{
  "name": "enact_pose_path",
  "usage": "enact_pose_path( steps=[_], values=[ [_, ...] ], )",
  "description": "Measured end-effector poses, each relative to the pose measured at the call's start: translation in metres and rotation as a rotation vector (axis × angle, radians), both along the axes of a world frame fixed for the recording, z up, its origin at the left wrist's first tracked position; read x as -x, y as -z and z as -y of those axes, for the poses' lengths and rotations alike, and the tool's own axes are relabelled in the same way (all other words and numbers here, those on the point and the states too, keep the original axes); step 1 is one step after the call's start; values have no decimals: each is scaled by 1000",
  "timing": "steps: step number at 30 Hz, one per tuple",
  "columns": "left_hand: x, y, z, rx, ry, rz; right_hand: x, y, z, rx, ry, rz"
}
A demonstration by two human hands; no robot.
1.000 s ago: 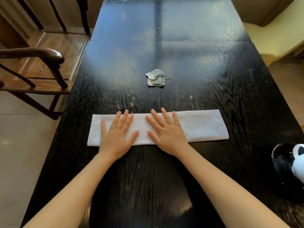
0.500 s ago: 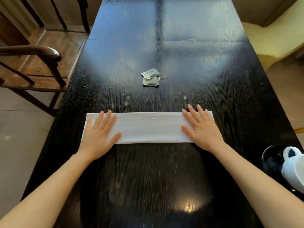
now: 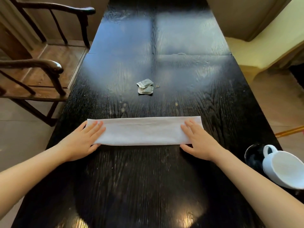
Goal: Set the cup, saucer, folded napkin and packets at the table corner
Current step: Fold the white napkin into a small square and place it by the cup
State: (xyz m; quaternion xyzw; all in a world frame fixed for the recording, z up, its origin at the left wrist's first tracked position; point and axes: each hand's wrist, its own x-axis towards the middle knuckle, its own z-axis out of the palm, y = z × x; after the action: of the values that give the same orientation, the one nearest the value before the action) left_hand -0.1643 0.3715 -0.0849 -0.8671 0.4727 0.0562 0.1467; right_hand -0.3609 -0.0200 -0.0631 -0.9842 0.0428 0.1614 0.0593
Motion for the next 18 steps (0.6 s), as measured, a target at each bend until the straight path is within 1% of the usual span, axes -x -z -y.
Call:
enact_pose_path(
  steps=[2,4,5,8,10,12,14,16,17,18],
  values=[
    [-2,-3,4,-23,82,54,5,-8,4,-7,-36,-50],
    [0,-8,7,48,70,31,6,-7,9,-11,-34,-14],
    [1,-9,6,116,22,-28,7,-5,11,-22,-18,23],
    [3,-17,1,371,-270,-228,10,3,18,-109,62,141],
    [-2,-22,-3,569,-423,-317,9,9,25,-196,95,290],
    [-7,-36,-5,762,-577,-428,4,2,28,-369,288,467],
    [-9,-56,0,975,-735,-580,-3,-17,32,-582,546,543],
    [-5,-70,9,1190,-884,-718,-8,-36,29,-940,723,590],
    [-3,-72,14,1285,-938,-736,-10,-42,27,-1052,778,609],
    [-1,-72,20,1351,-979,-705,-13,-45,23,-1097,819,615]
  ],
)
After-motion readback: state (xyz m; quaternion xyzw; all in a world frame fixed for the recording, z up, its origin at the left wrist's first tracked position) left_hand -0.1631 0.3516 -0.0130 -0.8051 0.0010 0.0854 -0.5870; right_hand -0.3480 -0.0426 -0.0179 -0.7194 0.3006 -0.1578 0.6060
